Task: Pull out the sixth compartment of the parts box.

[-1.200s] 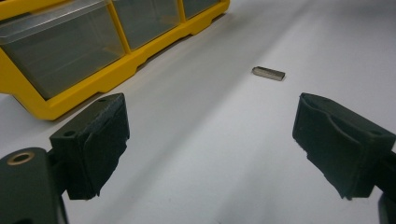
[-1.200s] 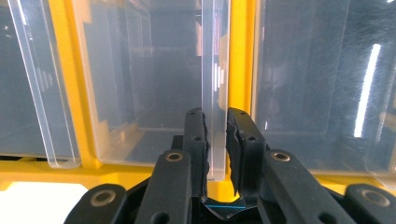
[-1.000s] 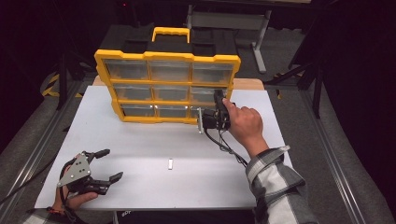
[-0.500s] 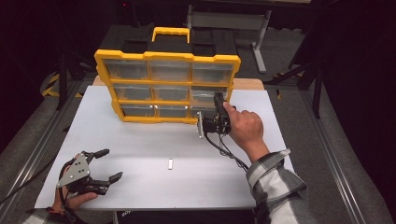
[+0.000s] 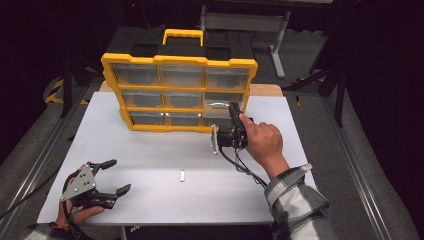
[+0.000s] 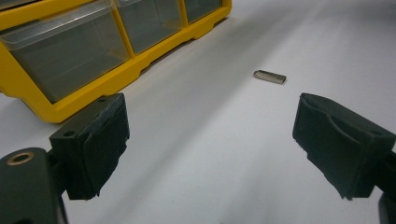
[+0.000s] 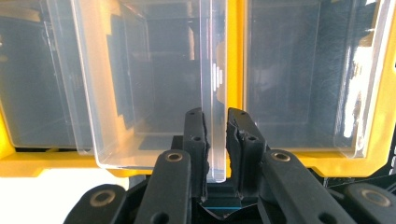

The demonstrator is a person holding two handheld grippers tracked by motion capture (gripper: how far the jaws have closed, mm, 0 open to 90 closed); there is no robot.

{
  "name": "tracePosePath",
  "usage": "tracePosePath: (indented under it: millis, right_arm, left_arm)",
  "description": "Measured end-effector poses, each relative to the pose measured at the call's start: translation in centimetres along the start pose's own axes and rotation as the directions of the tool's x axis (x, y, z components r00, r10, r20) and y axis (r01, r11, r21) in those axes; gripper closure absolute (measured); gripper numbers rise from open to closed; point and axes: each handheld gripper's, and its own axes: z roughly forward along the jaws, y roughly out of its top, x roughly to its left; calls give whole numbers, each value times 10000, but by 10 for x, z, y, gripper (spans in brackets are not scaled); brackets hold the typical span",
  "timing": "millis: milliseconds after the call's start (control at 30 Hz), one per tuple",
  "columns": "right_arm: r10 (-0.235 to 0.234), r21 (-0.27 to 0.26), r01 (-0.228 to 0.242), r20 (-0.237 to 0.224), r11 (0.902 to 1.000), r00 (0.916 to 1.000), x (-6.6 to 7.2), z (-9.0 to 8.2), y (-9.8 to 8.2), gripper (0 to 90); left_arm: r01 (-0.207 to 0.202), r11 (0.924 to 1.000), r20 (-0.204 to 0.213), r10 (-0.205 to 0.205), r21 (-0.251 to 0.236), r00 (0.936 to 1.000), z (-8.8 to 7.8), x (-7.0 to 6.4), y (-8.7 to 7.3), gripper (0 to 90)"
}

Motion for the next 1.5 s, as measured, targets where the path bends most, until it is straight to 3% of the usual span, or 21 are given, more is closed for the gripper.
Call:
tracePosePath:
  millis: [167, 933, 1500]
  right_arm:
    - [261, -25, -260, 22, 9997, 9997, 2, -6, -1, 788]
    - [244, -52, -243, 238, 9997, 9994, 7, -27, -4, 817]
    - [168, -92, -165, 342, 9998, 9993, 10, -31, -3, 815]
  left_arm:
    - [-3, 10000, 0, 3, -11, 10000, 0, 0, 0, 118]
    - [13, 10000, -1, -13, 17, 10000, 0, 0, 0, 117]
    - [46, 10000, 23, -46, -2, 10000, 1, 0, 0, 116]
